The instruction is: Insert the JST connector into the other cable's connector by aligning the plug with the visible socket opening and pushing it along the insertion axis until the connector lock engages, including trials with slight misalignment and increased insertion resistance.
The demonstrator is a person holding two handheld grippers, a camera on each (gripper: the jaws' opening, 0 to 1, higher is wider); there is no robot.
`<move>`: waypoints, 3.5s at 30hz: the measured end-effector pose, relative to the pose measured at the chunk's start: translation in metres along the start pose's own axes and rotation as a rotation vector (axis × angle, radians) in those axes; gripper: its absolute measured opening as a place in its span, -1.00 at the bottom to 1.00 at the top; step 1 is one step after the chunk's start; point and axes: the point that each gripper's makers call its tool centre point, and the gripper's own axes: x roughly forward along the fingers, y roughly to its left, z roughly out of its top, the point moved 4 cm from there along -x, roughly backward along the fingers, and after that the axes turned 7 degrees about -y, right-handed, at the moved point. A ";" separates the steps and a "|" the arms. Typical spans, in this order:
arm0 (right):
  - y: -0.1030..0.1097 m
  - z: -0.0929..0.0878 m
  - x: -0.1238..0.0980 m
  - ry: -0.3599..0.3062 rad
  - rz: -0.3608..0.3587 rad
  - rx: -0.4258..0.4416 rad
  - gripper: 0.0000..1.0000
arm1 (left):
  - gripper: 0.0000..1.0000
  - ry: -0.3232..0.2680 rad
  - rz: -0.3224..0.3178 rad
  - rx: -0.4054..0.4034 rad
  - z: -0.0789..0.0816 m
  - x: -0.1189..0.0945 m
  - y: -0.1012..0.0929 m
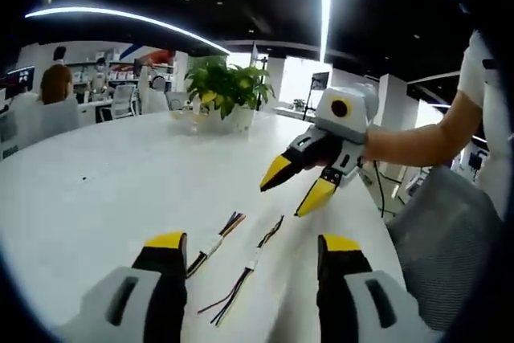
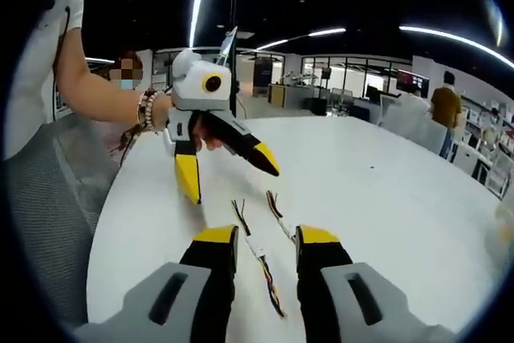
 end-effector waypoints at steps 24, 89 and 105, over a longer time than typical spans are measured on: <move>0.009 0.031 -0.037 -0.026 -0.121 -0.039 -0.23 | 0.77 0.031 0.172 -0.017 0.016 -0.074 -0.011; 0.099 0.016 -0.133 -0.142 -0.457 0.088 0.06 | 0.97 -0.202 0.535 -0.053 -0.015 -0.220 -0.108; 0.098 0.005 -0.134 -0.142 -0.453 0.149 0.14 | 0.97 -0.127 0.564 -0.006 -0.023 -0.217 -0.106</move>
